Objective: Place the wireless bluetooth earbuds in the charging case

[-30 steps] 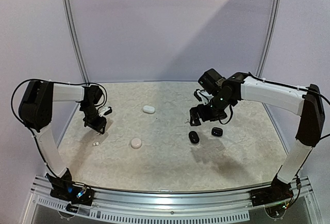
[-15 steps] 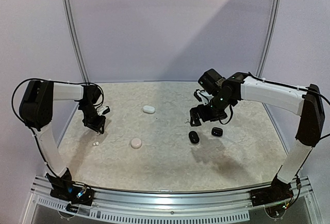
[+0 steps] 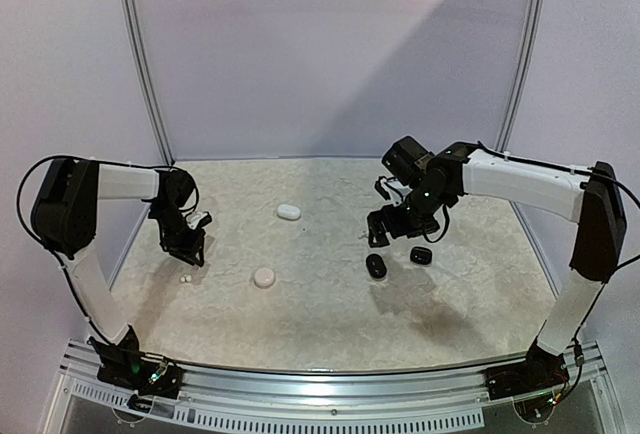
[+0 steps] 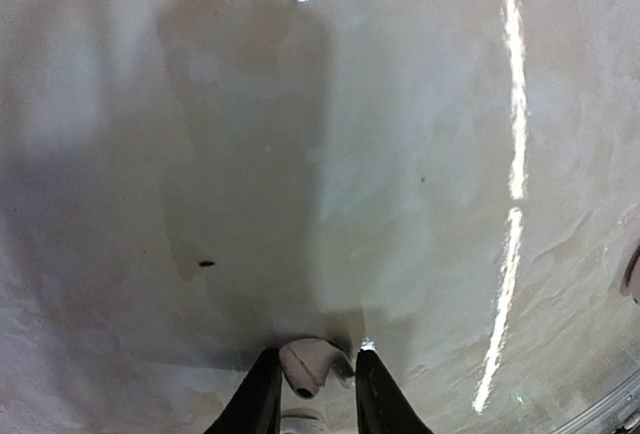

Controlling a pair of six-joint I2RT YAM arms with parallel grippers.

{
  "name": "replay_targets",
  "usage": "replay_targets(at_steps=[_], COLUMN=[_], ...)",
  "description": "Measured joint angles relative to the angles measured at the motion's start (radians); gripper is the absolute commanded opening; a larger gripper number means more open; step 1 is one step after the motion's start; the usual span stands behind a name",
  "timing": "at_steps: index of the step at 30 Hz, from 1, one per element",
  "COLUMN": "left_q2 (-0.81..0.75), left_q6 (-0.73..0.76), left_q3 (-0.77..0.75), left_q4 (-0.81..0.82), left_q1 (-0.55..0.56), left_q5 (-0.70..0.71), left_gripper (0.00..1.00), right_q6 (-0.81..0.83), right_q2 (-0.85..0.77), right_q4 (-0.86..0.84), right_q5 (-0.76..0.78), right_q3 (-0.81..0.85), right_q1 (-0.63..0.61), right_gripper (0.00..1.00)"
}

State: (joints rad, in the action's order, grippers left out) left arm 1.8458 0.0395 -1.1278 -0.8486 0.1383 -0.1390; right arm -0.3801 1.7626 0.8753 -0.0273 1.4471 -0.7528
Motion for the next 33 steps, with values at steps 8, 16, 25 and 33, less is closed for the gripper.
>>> replay_targets(at_steps=[8,16,25,33], left_q2=[-0.007,0.033,0.04,0.014], left_q6=[-0.063,-0.087,-0.154,-0.204], left_q3=[0.019,-0.025,-0.013,0.04], left_q4=[0.006,0.008,0.033,0.086], left_q1=[0.049,0.134,0.293,0.31], left_q5=[-0.058,-0.119,-0.229,-0.287], left_gripper=[0.22,0.23,0.23,0.23], right_q6=[-0.001,-0.008,-0.084,-0.223], right_q2=[0.028,0.028,0.042,0.211], right_q4=[-0.002,-0.002,-0.109,-0.26], right_q5=[0.0,-0.001,0.002,0.154], right_q3=[0.016,0.018,0.019,0.126], right_q1=[0.0,-0.002,-0.013,-0.015], right_gripper=[0.99,0.99,0.9,0.78])
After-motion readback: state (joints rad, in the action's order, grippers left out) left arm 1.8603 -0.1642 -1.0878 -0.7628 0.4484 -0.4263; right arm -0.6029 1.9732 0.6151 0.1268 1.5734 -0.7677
